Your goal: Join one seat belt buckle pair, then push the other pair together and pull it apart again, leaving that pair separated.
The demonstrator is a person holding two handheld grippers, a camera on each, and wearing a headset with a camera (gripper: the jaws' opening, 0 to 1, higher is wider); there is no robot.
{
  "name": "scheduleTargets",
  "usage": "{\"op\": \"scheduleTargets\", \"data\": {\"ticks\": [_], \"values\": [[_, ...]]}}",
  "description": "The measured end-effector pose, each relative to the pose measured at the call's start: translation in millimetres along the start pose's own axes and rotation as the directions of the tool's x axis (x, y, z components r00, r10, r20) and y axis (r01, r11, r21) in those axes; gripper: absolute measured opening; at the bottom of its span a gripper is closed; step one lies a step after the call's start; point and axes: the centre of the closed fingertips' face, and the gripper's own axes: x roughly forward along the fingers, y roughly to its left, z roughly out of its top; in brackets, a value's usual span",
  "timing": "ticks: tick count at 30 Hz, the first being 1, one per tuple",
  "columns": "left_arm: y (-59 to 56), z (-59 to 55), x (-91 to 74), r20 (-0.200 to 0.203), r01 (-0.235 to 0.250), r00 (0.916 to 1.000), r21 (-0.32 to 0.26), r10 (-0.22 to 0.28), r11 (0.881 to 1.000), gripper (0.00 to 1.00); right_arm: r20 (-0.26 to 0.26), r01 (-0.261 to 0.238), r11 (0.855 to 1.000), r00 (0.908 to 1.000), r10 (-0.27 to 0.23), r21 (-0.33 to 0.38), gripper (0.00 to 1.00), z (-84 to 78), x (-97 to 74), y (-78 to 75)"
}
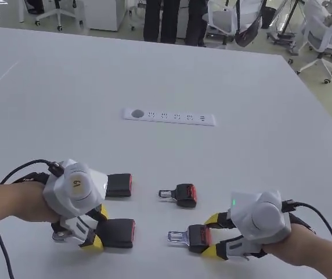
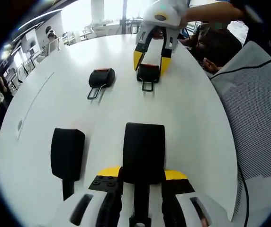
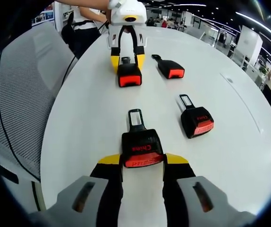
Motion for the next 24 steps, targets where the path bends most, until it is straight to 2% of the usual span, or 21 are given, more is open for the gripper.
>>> {"op": "scheduleTargets", "data": {"ticks": [7,15,19,24], "values": [[-0.3,-0.3,-0.3,-0.012,0.007,0.9999,0.015,-0.007,1.000,0.32,-0.009,-0.001,1.000,1.0000,0.001,-0.002,0.30,-5.1,-4.0,0.2],[0.1,-1.2,-1.2,-0.029,0.012,0.9995,0.035,-0.011,0.999,0.32,-0.007,0.000,1.000,1.0000,0.000,-0.011,0.31,-3.9,-3.8,-0.5],[-0.2,-0.8,-1.1,-0.031,0.018,0.9994,0.009,-0.018,1.000,0.33,0.008,-0.009,1.000,0.9999,0.009,0.018,0.34,-2.8,-4.4,0.9],[-2.8,-0.7,-1.3,-0.024,0.027,0.9994,0.006,-0.027,1.000,0.37,0.010,0.002,1.000,0.9999,-0.003,0.027,0.39,-4.1,-8.4,-1.4]]}}
